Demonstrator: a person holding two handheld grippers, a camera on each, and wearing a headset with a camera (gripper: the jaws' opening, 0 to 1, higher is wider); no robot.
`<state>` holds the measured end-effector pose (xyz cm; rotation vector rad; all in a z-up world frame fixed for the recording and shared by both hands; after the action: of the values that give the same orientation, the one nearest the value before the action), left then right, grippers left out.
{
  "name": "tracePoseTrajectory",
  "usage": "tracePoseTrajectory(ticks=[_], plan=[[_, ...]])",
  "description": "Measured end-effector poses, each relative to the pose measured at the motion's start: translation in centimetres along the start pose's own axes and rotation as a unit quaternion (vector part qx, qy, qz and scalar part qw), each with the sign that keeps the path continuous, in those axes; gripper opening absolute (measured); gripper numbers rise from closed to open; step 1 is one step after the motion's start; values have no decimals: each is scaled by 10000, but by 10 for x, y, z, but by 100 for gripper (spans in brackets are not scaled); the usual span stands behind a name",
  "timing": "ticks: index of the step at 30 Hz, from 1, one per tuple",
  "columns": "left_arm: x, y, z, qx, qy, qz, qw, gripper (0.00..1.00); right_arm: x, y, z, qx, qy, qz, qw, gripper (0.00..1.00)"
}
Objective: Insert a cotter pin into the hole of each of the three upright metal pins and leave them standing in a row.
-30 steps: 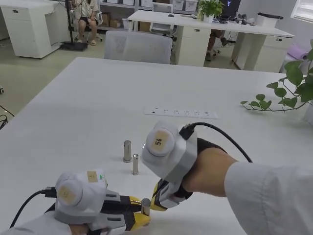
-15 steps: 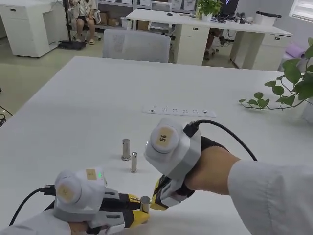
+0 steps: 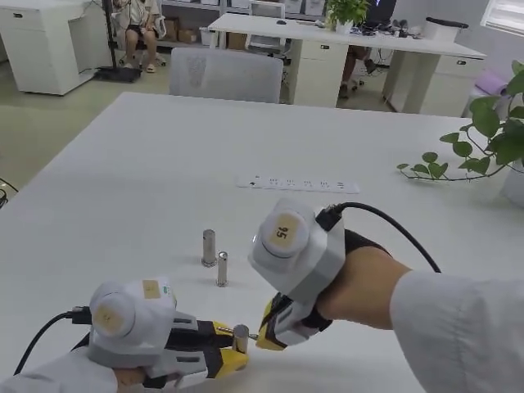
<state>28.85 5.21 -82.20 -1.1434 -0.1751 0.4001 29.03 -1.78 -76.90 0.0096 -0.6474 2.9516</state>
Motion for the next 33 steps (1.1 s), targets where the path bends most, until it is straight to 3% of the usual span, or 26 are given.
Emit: tracePoseTrajectory(ticks=[14,22,33], plan=[[0,0,0,-21,-16,49,10000,11,-3,-5,-1,-71,8,86,9999,8],[0,0,0,-76,-49,101,9999,10,-3,4,7,-173,32,-43,9998,10],[-1,0,0,-68,-115,54,9999,10,11,21,12,-437,-2,-120,9990,17]])
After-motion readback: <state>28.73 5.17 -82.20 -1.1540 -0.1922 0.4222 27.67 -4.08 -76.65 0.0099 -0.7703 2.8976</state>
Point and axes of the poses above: the centre of the closed fingertips' face, and the gripper's own axes: z roughly backward along the fingers, x roughly to its left, y roughly out of its underside, the point moved 5 cm from there along z, roughly backward along the fingers, and after that the axes turned 2 degrees about -y, right-handed, at the moved point
